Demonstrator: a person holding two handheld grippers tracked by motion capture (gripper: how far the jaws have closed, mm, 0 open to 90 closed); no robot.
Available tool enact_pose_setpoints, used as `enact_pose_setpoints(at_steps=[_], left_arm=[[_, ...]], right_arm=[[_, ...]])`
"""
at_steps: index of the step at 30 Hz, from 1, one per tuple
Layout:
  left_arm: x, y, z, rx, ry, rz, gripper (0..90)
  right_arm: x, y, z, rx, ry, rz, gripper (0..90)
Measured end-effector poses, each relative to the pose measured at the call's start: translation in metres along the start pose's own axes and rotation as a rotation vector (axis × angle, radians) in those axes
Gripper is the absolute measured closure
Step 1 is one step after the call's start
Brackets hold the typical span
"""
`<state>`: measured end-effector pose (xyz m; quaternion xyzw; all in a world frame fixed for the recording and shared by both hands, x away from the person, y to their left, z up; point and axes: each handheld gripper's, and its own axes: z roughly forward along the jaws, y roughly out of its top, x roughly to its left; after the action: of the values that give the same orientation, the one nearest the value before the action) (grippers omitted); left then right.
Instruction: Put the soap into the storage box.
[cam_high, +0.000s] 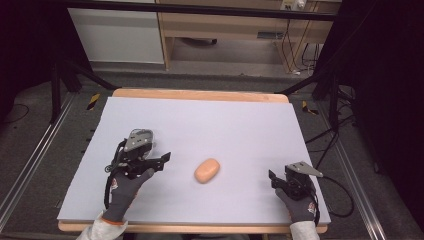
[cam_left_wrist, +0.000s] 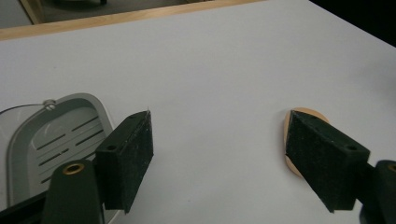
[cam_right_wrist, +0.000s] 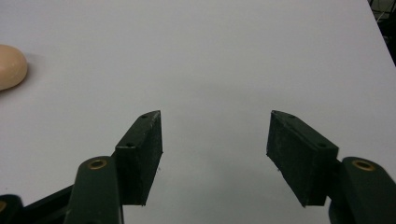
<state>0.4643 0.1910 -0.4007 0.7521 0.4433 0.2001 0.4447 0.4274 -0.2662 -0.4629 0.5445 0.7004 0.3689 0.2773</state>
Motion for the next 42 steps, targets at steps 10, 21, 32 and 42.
enact_pose_setpoints(at_steps=[10, 21, 32, 42], left_arm=[[-0.018, 0.001, 0.014, 0.027, -0.033, 0.030, 22.3], [-0.040, 0.003, 0.033, 0.070, -0.070, 0.083, 22.0], [-0.060, 0.003, 0.051, 0.115, -0.102, 0.129, 22.0], [-0.076, 0.001, 0.072, 0.167, -0.120, 0.169, 21.1]], right_arm=[[-0.001, 0.002, -0.002, -0.004, 0.008, -0.002, 39.5], [0.001, 0.002, -0.002, 0.008, 0.015, -0.023, 46.5], [0.003, 0.003, -0.002, 0.017, 0.020, -0.028, 56.9], [0.003, 0.003, -0.002, 0.031, 0.015, -0.038, 61.9]])
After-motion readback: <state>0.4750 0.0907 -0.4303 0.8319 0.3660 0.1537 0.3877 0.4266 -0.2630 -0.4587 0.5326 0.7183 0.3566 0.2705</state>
